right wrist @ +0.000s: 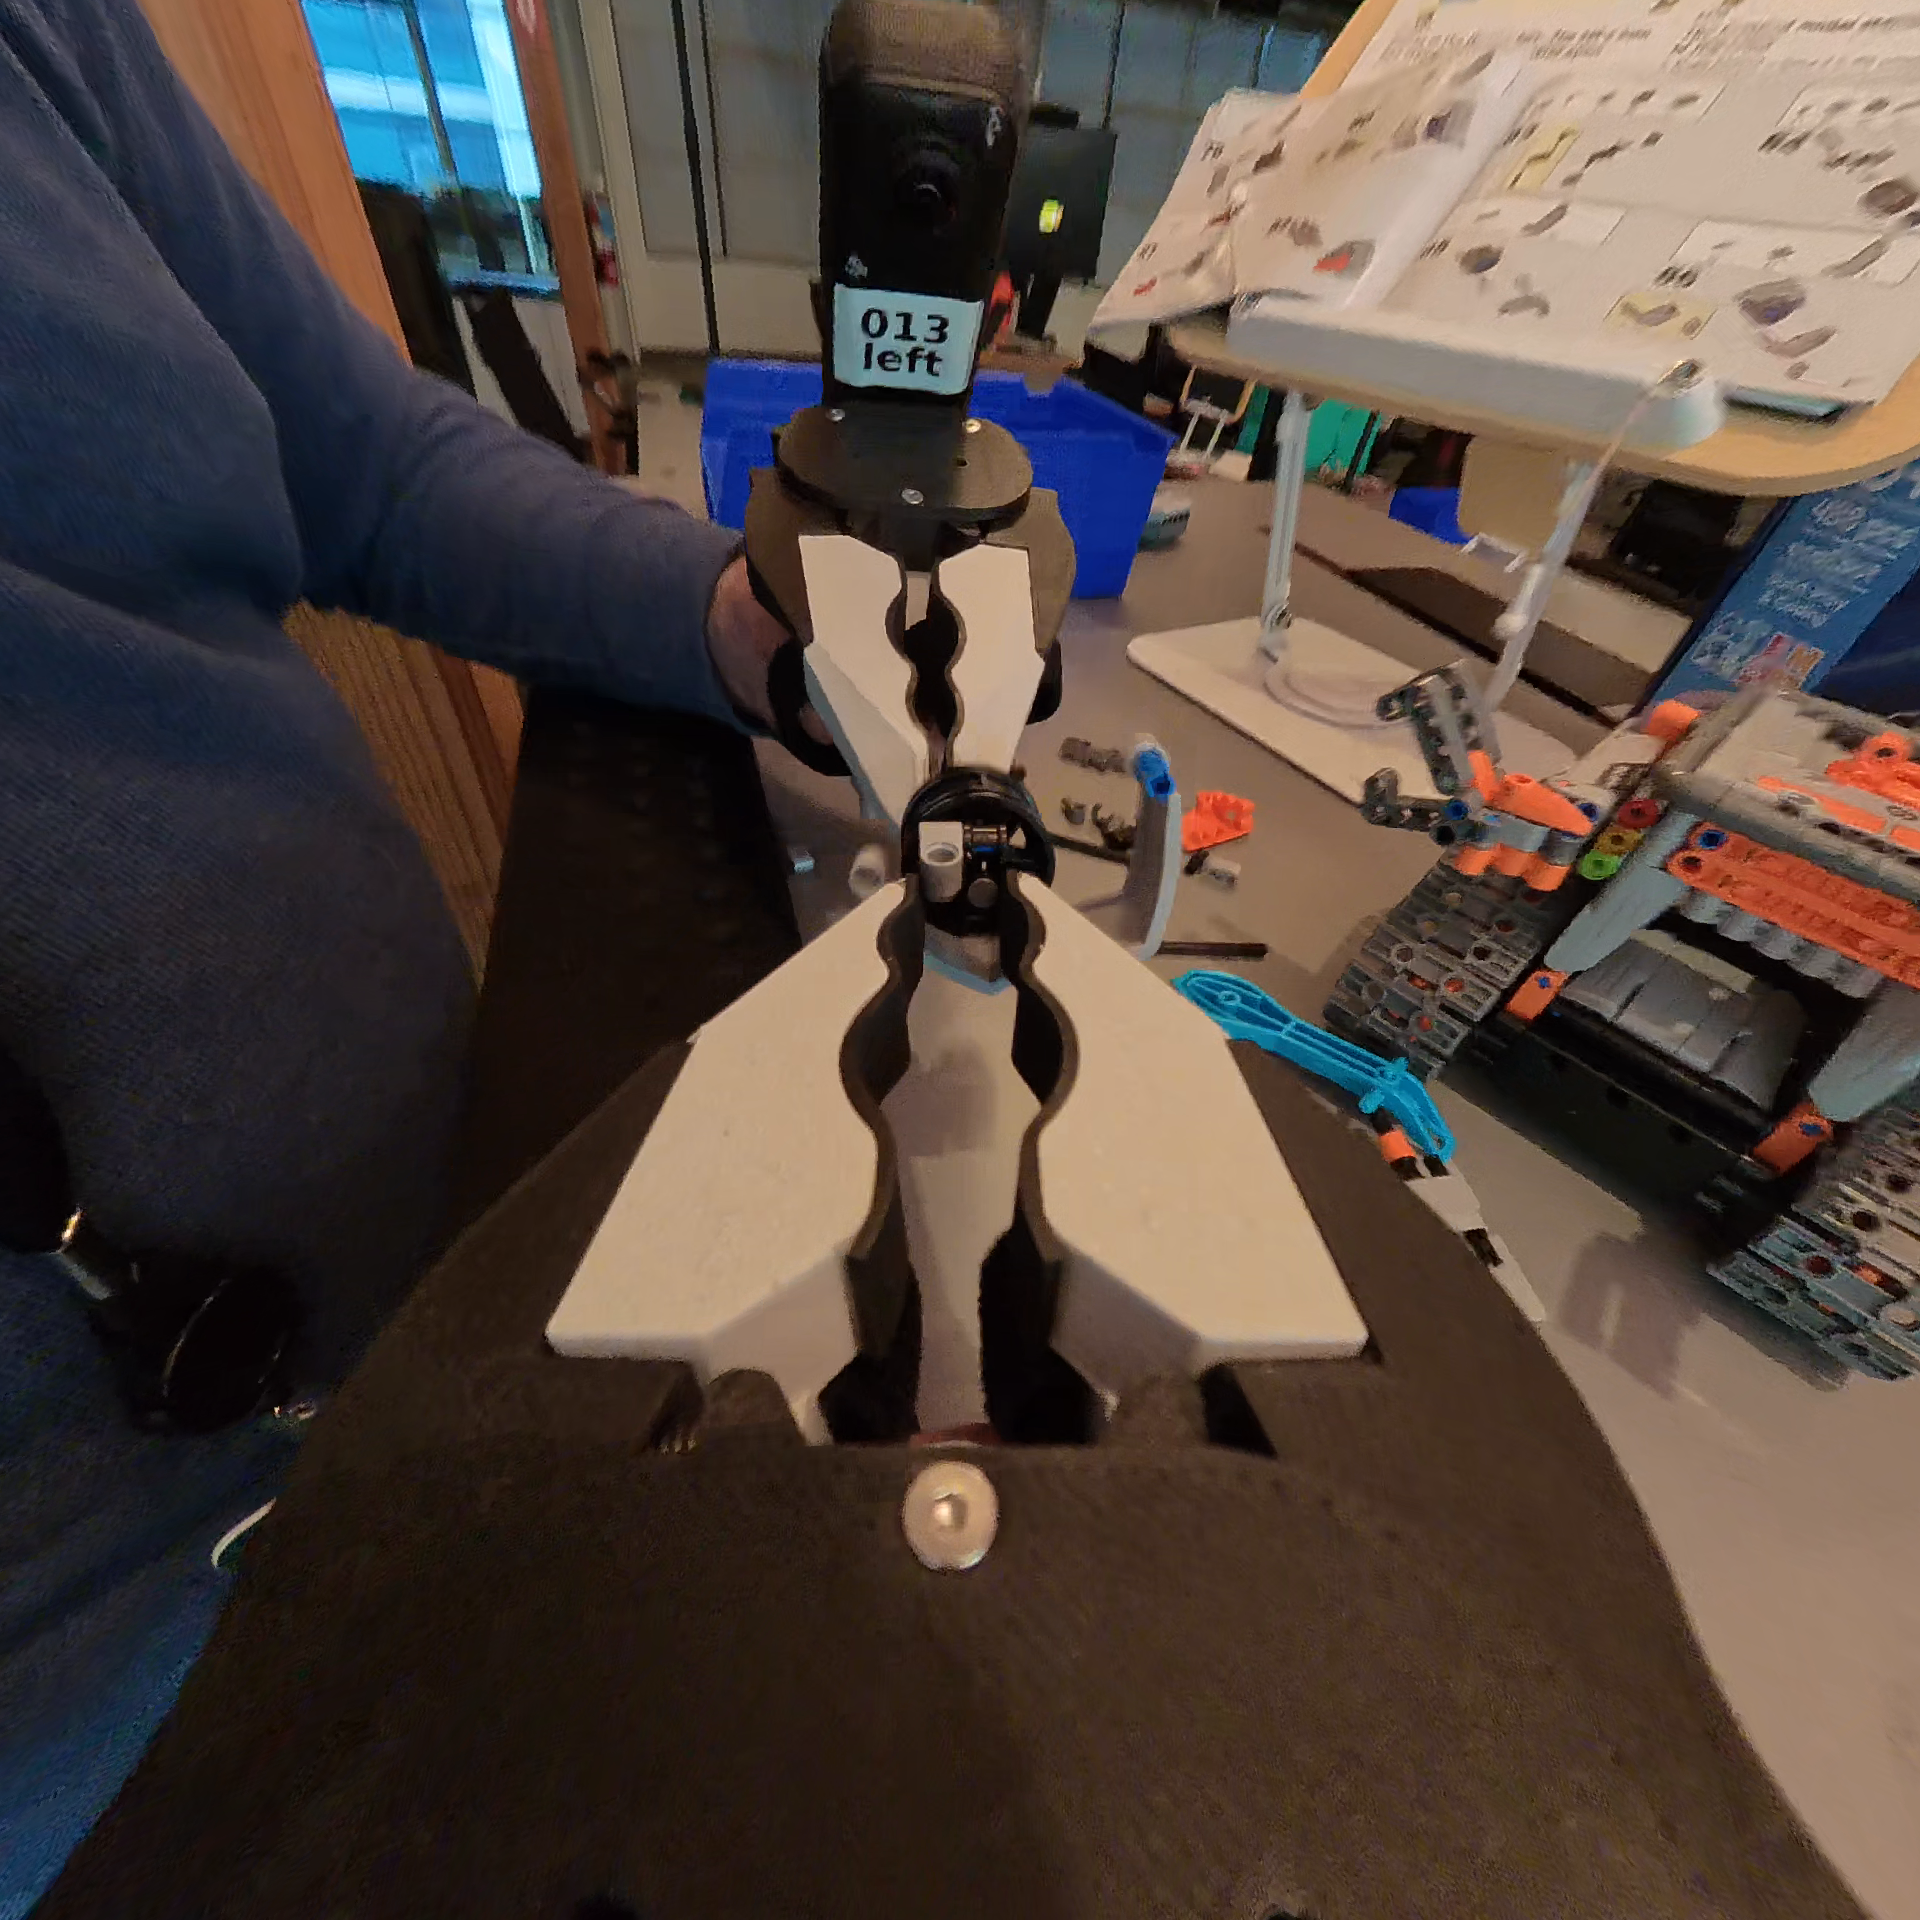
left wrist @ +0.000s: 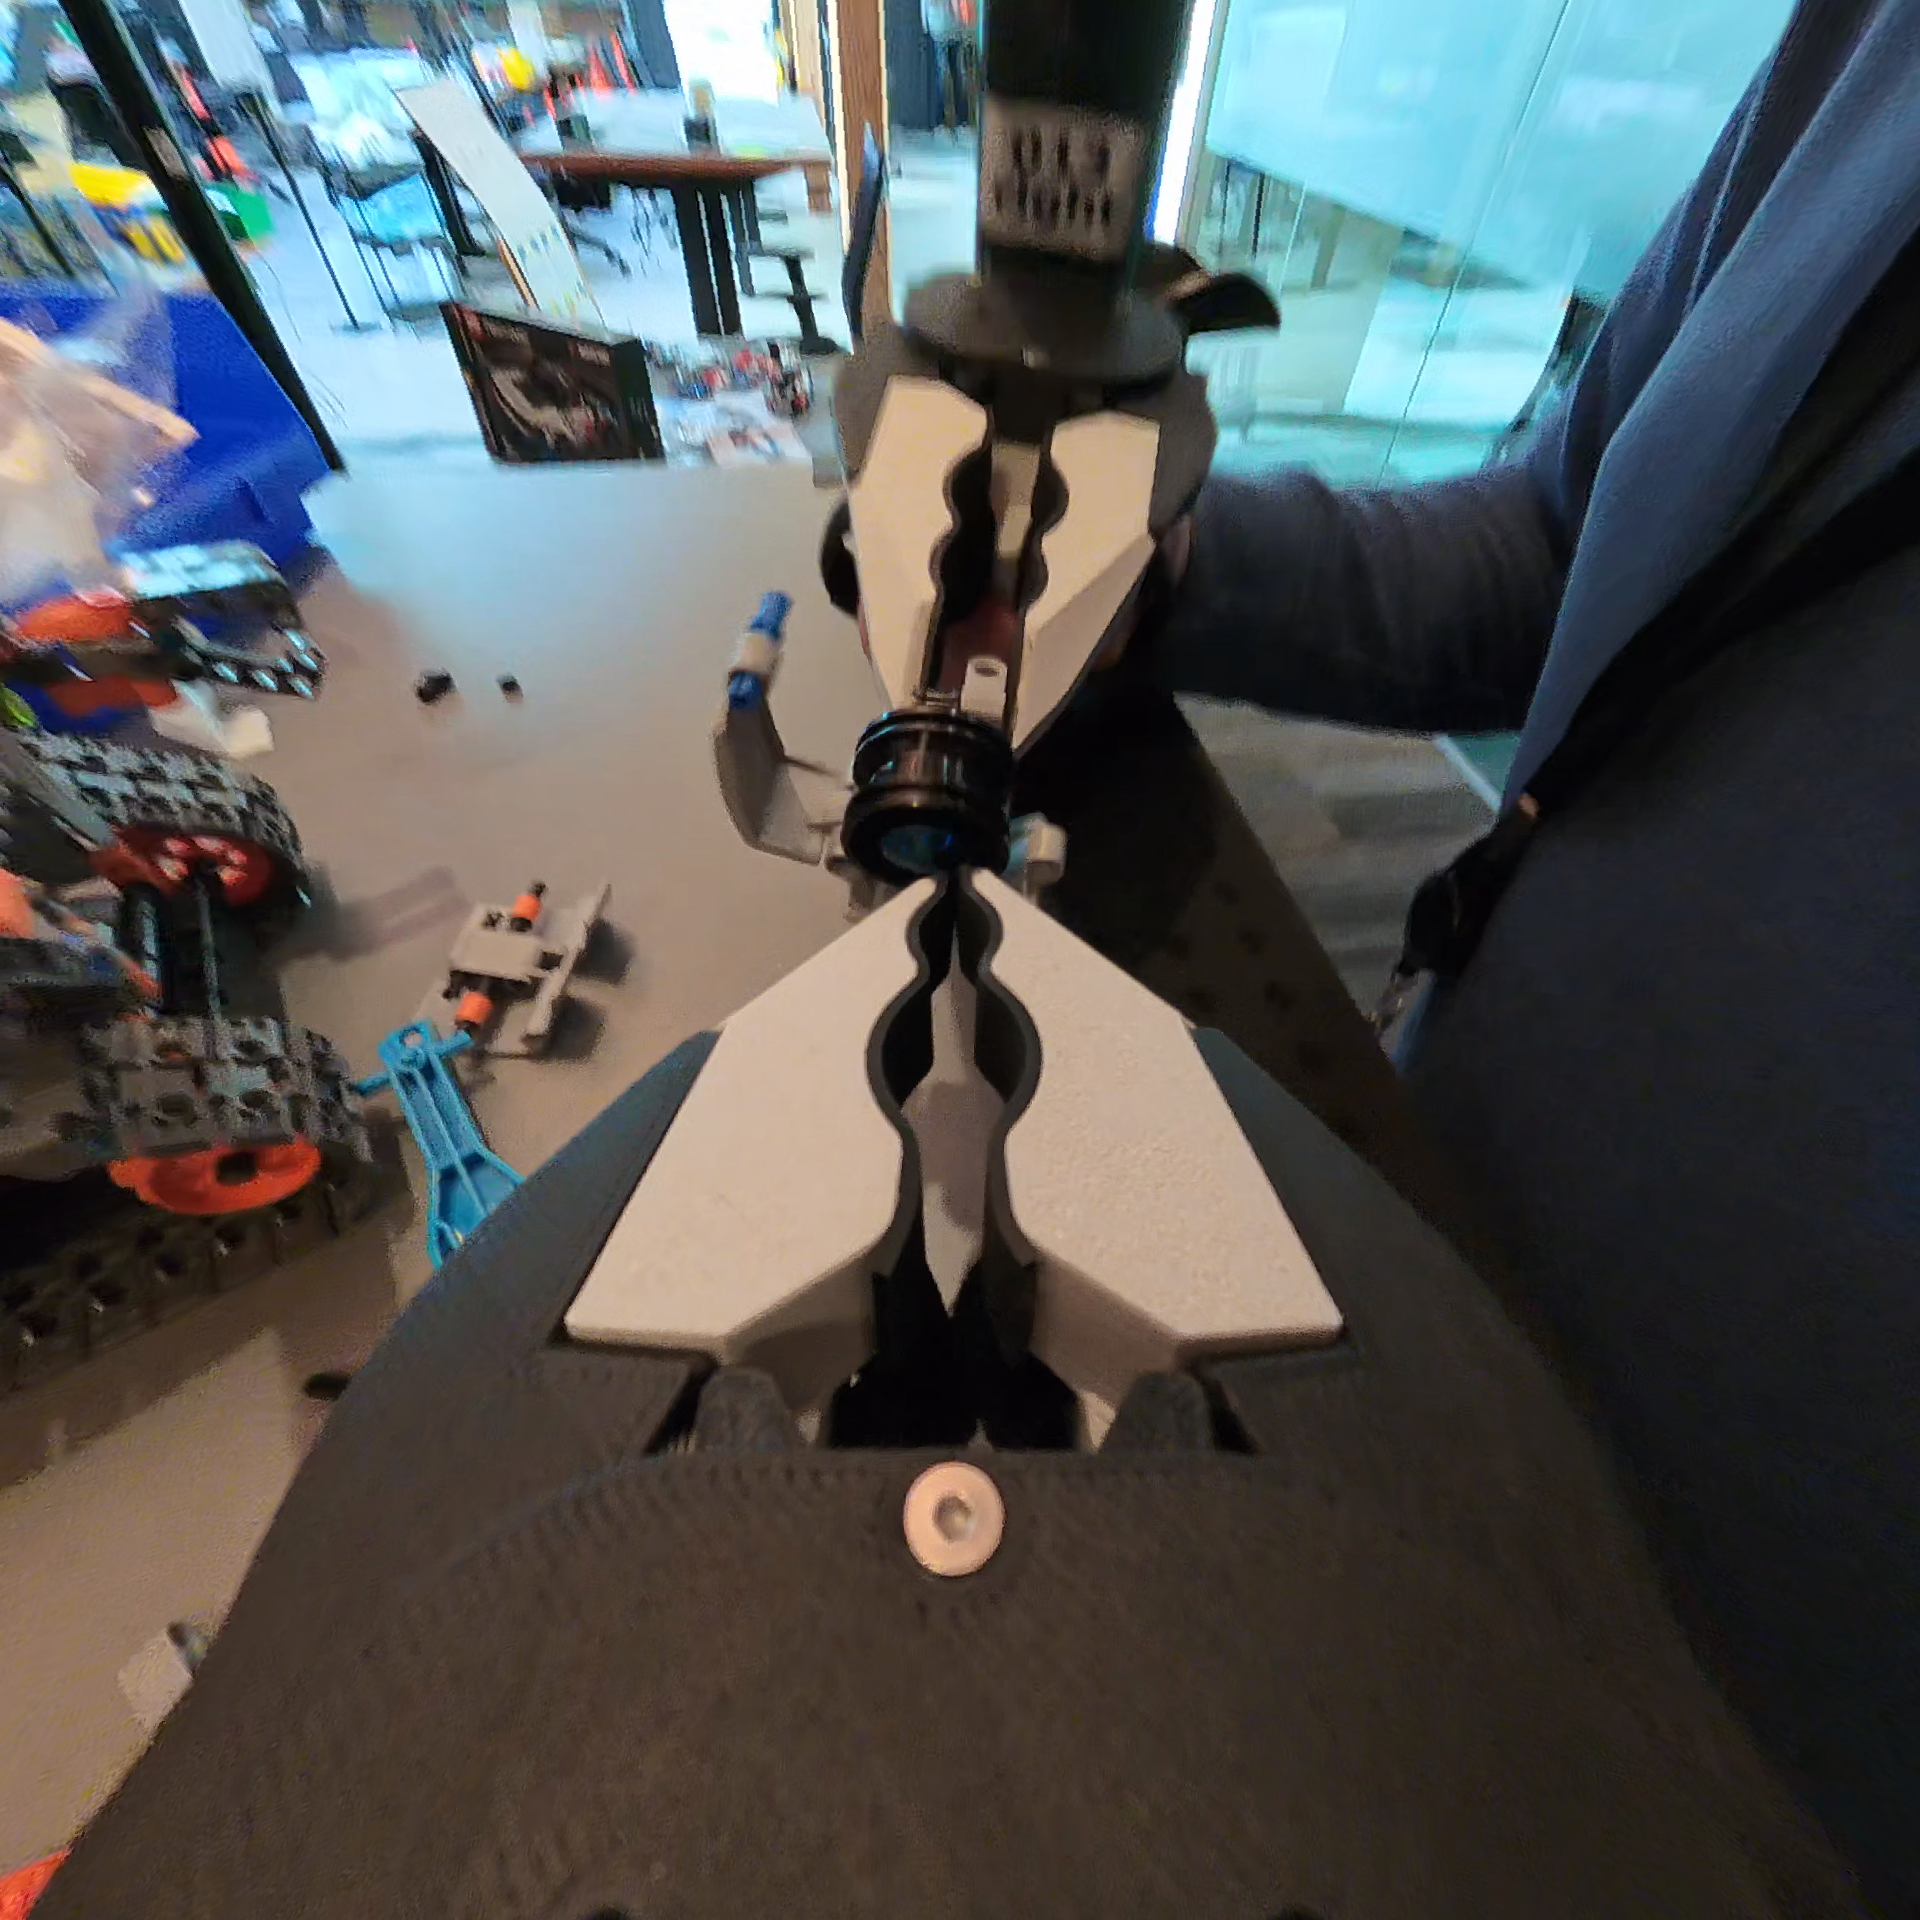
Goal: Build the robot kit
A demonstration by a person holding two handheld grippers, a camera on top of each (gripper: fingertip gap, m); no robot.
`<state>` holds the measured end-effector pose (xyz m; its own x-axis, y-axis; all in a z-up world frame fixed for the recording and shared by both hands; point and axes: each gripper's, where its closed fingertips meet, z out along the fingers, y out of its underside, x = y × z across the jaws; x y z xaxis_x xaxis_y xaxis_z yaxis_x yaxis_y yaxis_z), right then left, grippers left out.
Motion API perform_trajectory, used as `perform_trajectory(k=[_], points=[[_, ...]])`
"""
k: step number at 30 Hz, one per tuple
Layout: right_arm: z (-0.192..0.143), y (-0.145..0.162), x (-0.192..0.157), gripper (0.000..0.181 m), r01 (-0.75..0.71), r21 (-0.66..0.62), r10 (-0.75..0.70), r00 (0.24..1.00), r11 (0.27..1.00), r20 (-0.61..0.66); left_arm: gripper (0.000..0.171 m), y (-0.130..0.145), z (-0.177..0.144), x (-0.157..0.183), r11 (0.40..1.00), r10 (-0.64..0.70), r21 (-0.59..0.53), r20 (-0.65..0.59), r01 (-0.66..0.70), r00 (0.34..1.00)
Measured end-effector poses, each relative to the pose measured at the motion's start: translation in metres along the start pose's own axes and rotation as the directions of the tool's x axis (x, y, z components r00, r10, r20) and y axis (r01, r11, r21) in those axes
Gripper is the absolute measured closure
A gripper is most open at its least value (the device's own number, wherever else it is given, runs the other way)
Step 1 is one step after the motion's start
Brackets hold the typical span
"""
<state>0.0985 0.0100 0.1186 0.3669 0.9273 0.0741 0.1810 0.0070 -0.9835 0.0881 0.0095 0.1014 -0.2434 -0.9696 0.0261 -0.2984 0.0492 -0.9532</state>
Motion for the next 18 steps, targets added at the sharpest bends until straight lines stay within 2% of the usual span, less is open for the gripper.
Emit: perform_trajectory(k=[2, 5, 11, 13, 18], points=[[0.009, 0.01, -0.003, 0.169, -0.014, -0.082, 0.017, 0.999, 0.997, 0.04, 0.171, 0.025, 0.009, 0.002, 0.993, 0.022, -0.12, -0.004, -0.023, 1.0], [0.013, 0.027, 0.003, 0.169, -0.024, -0.184, 0.038, 0.997, 0.983, 0.072, 0.171, 0.039, 0.012, -0.001, 0.984, 0.006, -0.176, -0.016, -0.009, 1.0], [0.017, 0.07, 0.014, 0.169, 0.012, -0.399, 0.048, 0.989, 0.917, 0.139, 0.17, 0.074, 0.018, -0.021, 0.931, 0.032, -0.365, 0.06, -0.008, 0.998], [0.018, 0.071, 0.015, 0.169, 0.015, -0.403, 0.052, 0.986, 0.915, 0.156, 0.17, 0.08, 0.02, -0.023, 0.913, 0.07, -0.406, 0.064, -0.038, 0.996], [0.016, 0.075, 0.023, 0.164, 0.012, -0.403, 0.043, 0.991, 0.915, 0.127, 0.171, 0.078, 0.022, -0.025, 0.917, 0.081, -0.396, 0.066, -0.049, 0.994]])
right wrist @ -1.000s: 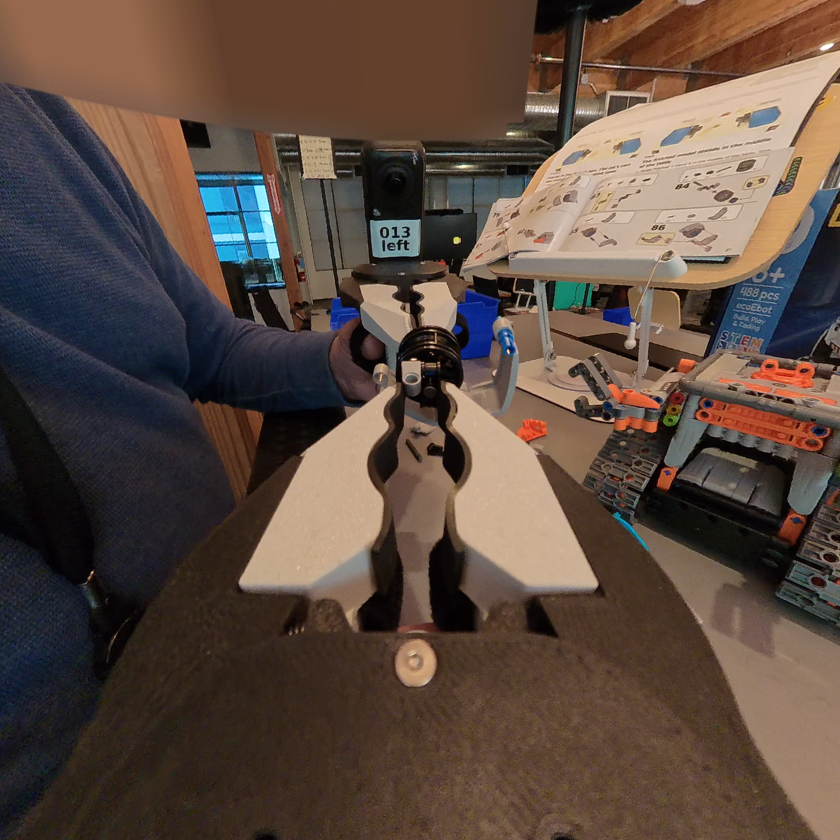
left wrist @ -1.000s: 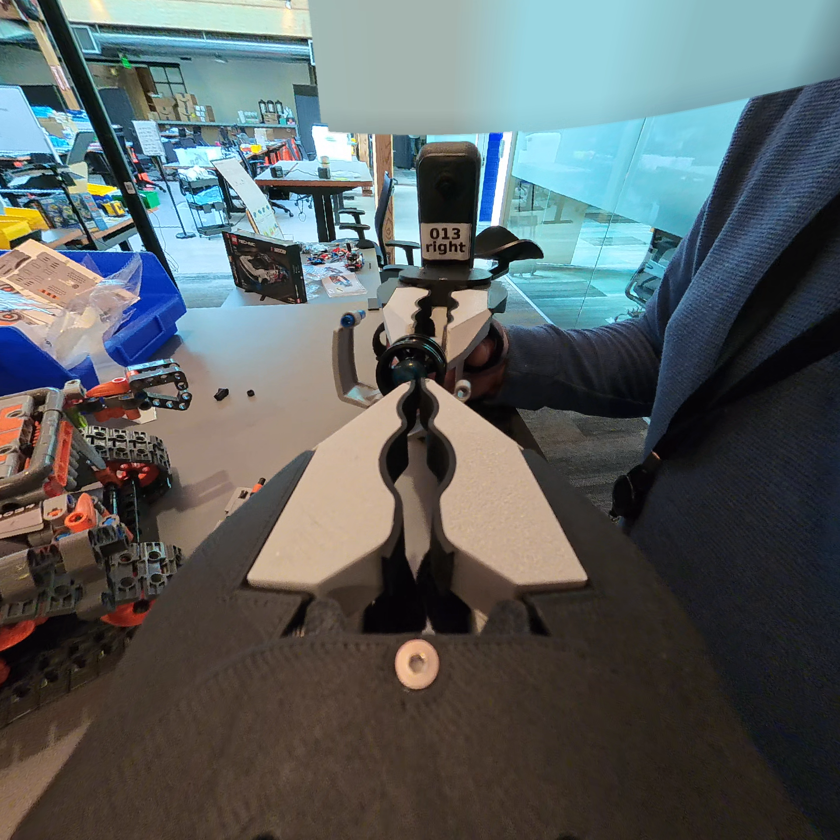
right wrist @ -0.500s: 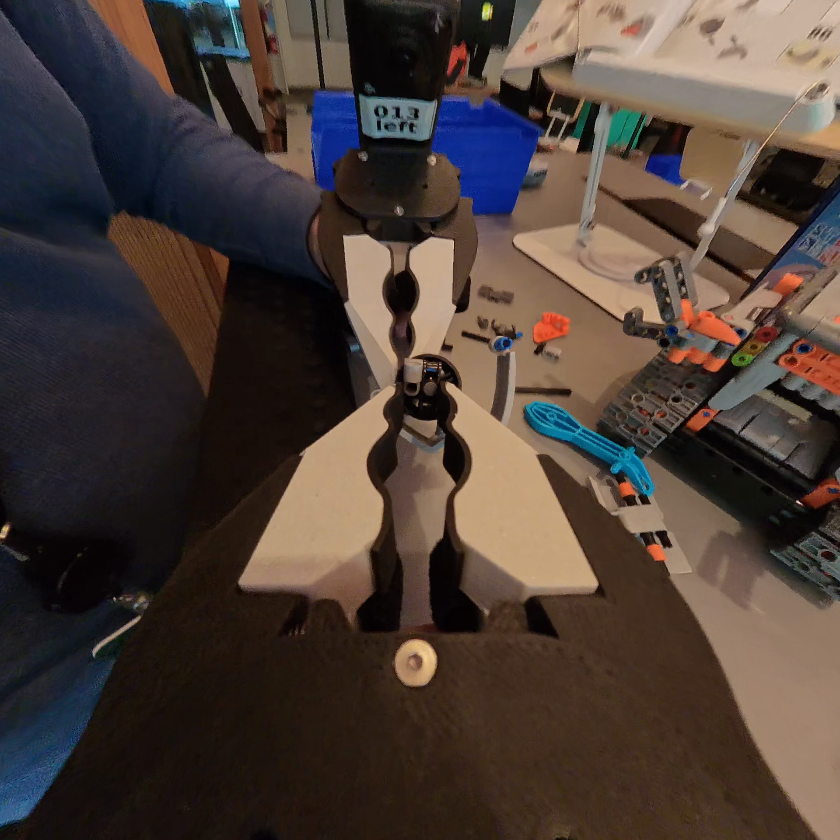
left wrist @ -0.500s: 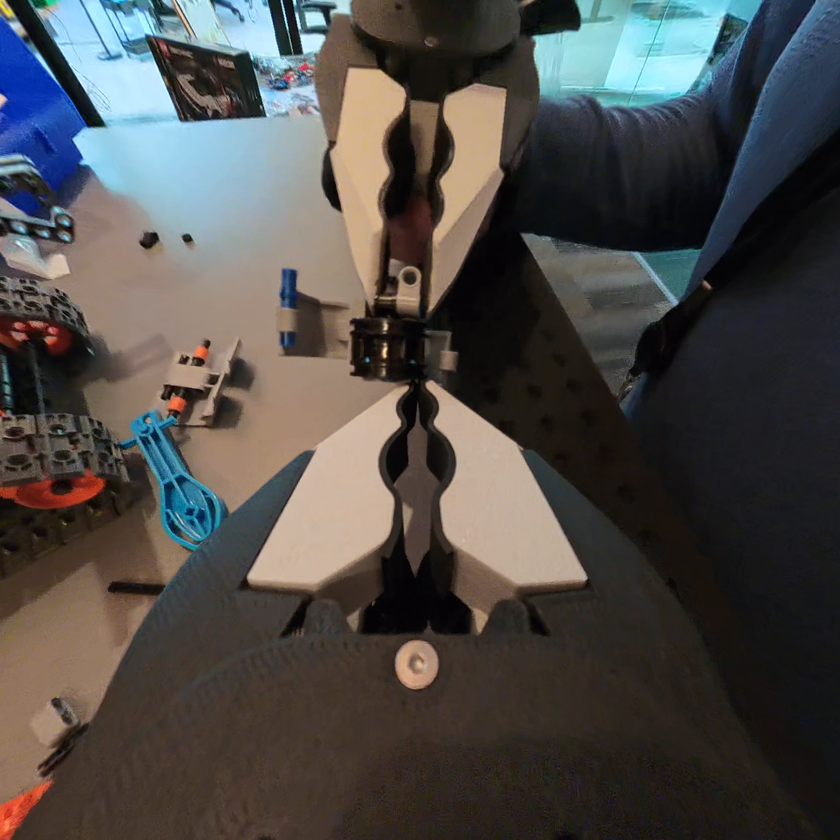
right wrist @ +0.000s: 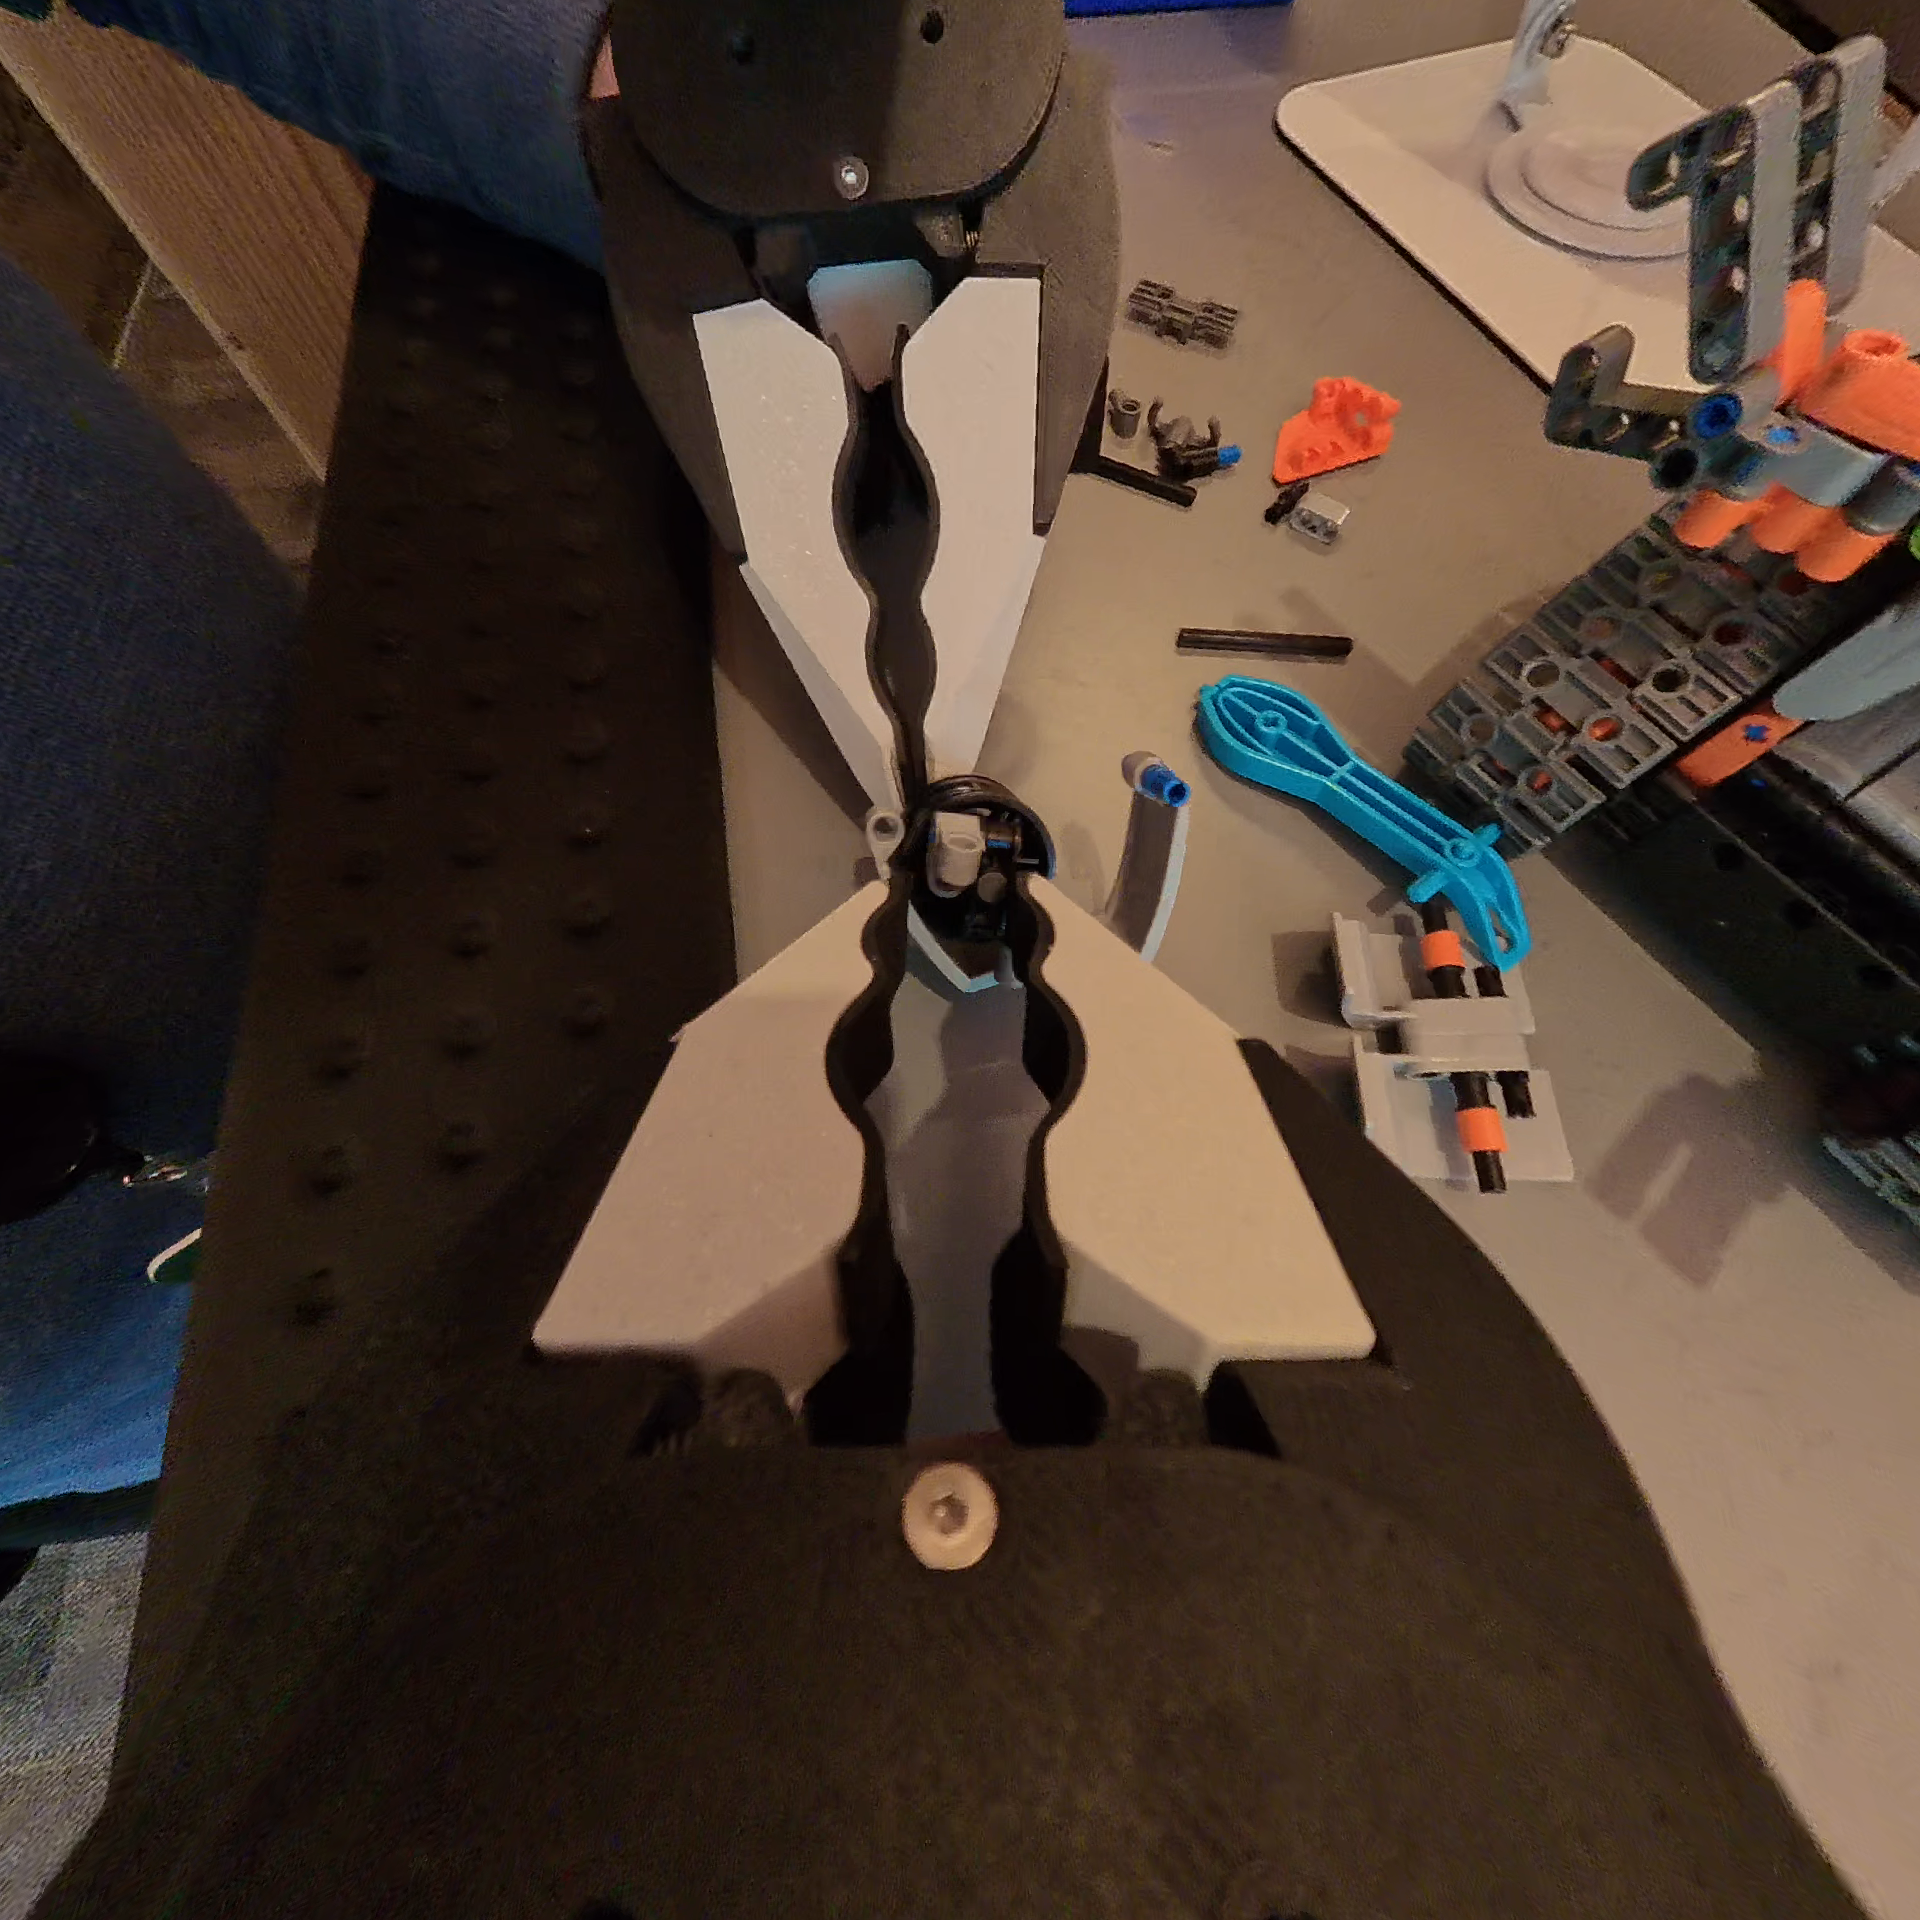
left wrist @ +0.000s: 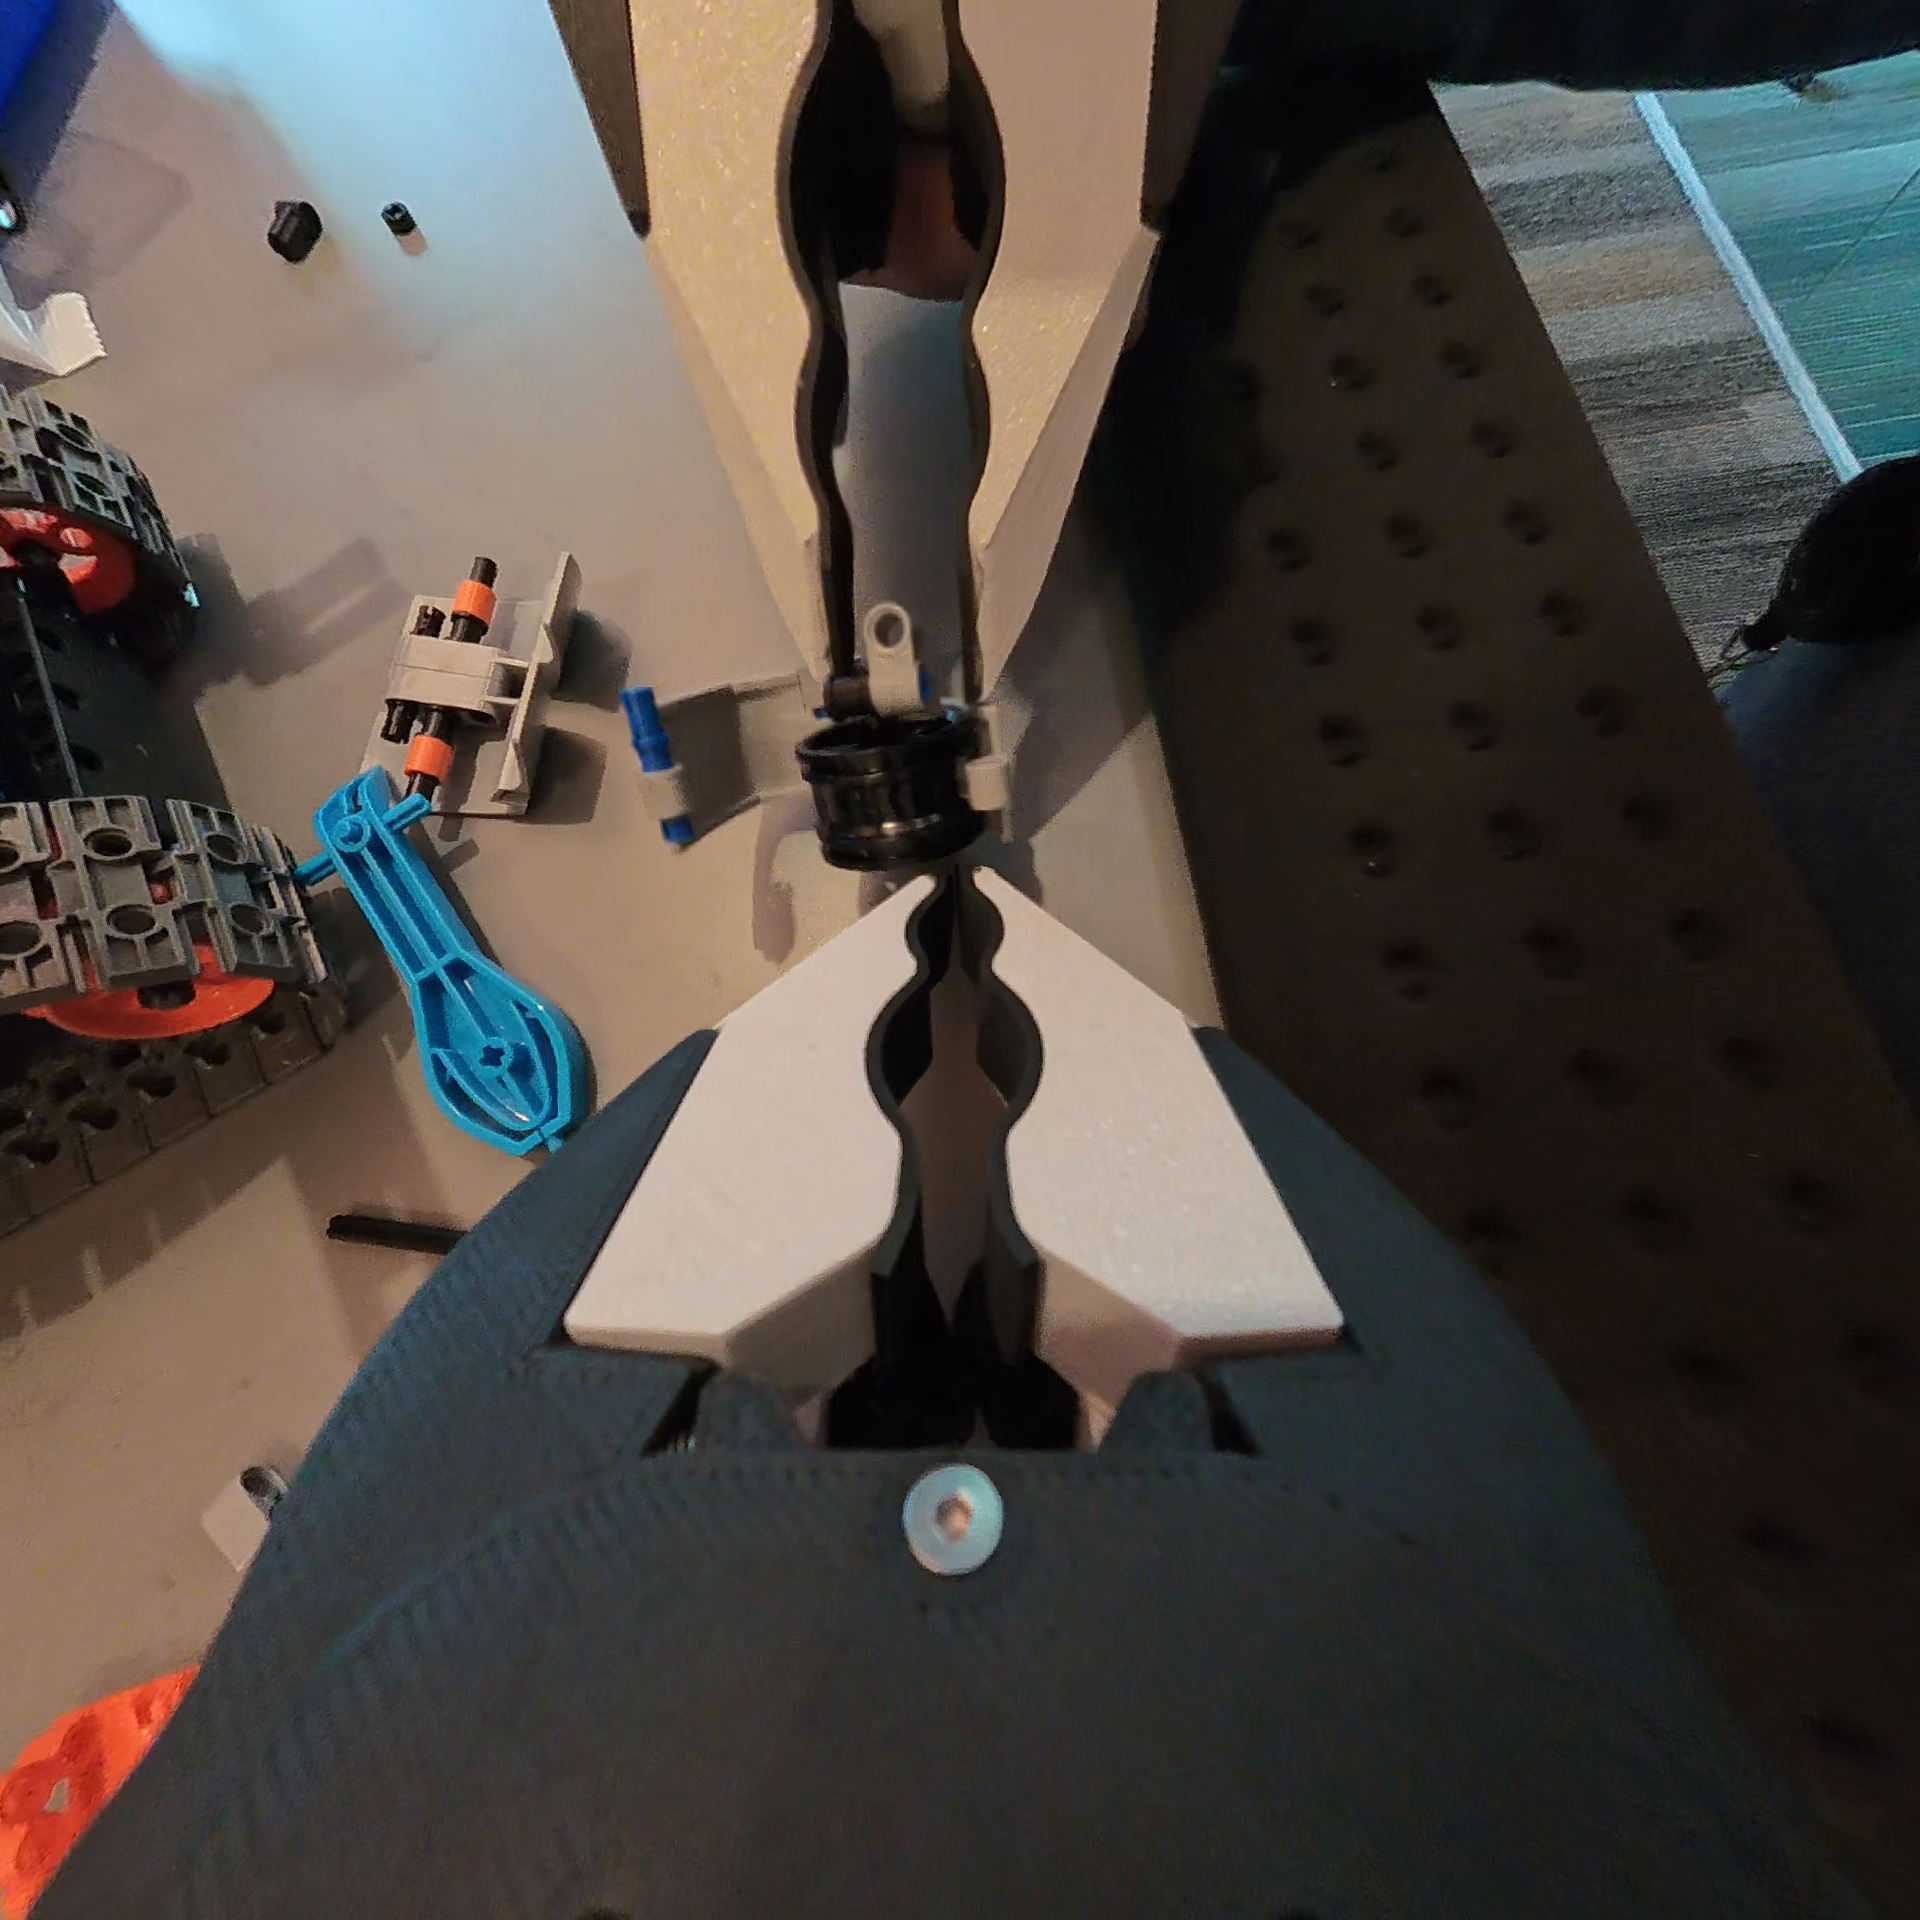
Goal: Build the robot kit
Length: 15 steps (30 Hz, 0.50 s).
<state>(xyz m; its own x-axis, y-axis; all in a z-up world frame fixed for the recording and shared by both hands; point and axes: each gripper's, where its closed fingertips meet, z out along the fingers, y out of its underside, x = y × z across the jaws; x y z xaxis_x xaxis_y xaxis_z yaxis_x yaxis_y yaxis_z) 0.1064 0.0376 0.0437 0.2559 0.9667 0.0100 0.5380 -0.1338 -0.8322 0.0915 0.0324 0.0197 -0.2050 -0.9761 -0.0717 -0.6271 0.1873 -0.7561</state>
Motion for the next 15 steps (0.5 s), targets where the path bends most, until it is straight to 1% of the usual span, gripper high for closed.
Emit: perform_trajectory(k=[3, 5, 8, 11, 13, 15], points=[[-0.003, -0.003, 0.0, 0.16, -0.002, 0.021, 0.002, 1.0, 1.0, -0.008, 0.171, 0.002, 0.002, -0.001, 1.0, 0.007, -0.016, 0.007, -0.007, 1.0], [-0.005, -0.003, 0.003, 0.162, 0.01, 0.022, -0.01, 0.999, 1.0, -0.035, 0.171, 0.001, 0.003, -0.002, 1.0, 0.003, -0.015, 0.005, -0.003, 1.0], [-0.008, -0.003, 0.001, 0.164, 0.004, 0.027, -0.003, 0.999, 1.0, -0.035, 0.171, -0.001, 0.005, -0.003, 1.0, 0.005, -0.013, -0.001, -0.005, 1.0], [-0.01, 0.003, 0.005, 0.162, 0.013, -0.006, -0.013, 0.998, 1.0, -0.067, 0.17, 0.001, 0.007, -0.005, 0.999, 0.021, -0.031, 0.007, -0.02, 1.0], [-0.018, -0.003, 0.012, 0.162, -0.002, 0.022, 0.004, 0.997, 1.0, -0.082, 0.165, 0.001, 0.006, -0.004, 0.999, 0.025, -0.032, -0.001, -0.025, 1.0], [-0.02, -0.001, 0.017, 0.161, 0.01, -0.007, -0.01, 0.996, 1.0, -0.09, 0.161, 0.002, 0.002, -0.006, 0.999, 0.018, -0.03, 0.002, -0.017, 1.0]])
